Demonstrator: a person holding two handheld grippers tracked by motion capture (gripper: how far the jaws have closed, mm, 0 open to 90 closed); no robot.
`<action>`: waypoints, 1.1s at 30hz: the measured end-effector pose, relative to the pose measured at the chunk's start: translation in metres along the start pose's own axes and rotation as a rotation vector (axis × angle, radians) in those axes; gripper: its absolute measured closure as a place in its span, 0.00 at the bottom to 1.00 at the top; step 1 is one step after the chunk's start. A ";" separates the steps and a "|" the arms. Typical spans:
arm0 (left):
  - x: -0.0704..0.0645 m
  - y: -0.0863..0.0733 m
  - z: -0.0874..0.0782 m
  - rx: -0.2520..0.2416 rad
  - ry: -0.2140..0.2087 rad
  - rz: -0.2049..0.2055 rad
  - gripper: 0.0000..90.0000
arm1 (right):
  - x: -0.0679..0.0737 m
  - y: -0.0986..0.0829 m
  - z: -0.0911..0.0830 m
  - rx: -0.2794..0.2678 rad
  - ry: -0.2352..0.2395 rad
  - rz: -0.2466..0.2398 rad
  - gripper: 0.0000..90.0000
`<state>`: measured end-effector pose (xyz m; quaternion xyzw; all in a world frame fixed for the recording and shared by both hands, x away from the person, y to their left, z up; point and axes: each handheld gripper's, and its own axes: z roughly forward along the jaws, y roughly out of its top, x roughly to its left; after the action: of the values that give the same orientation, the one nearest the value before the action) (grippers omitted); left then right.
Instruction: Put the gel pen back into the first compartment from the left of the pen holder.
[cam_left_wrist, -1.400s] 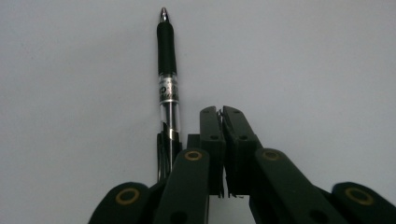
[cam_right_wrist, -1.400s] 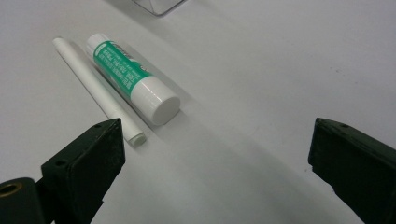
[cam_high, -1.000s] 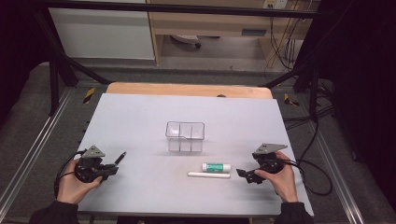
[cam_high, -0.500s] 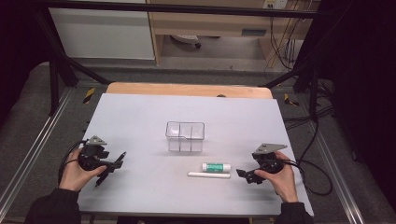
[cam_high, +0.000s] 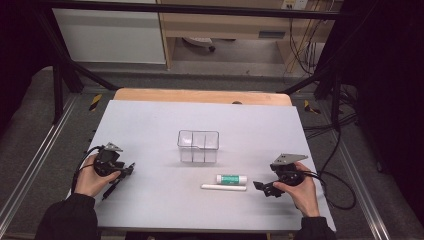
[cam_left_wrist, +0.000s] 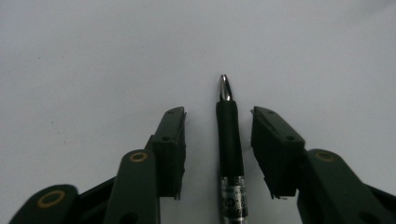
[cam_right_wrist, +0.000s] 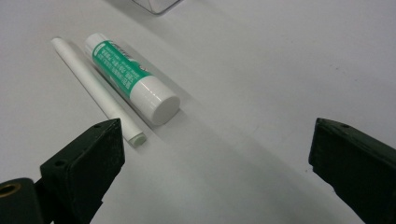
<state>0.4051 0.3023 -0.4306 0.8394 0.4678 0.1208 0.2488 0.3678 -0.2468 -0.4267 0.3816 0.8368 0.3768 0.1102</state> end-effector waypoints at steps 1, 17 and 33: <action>-0.001 0.000 0.000 -0.001 0.007 0.007 0.63 | 0.000 0.000 0.000 0.000 0.000 0.001 0.05; -0.008 0.001 0.000 0.016 0.021 0.013 0.88 | 0.000 -0.001 0.000 -0.001 0.001 -0.001 0.05; -0.008 -0.003 -0.005 -0.017 0.008 -0.006 0.89 | 0.000 -0.001 0.000 0.000 0.003 0.002 0.05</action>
<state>0.3965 0.2977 -0.4279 0.8354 0.4701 0.1275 0.2545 0.3675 -0.2472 -0.4270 0.3819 0.8366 0.3775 0.1085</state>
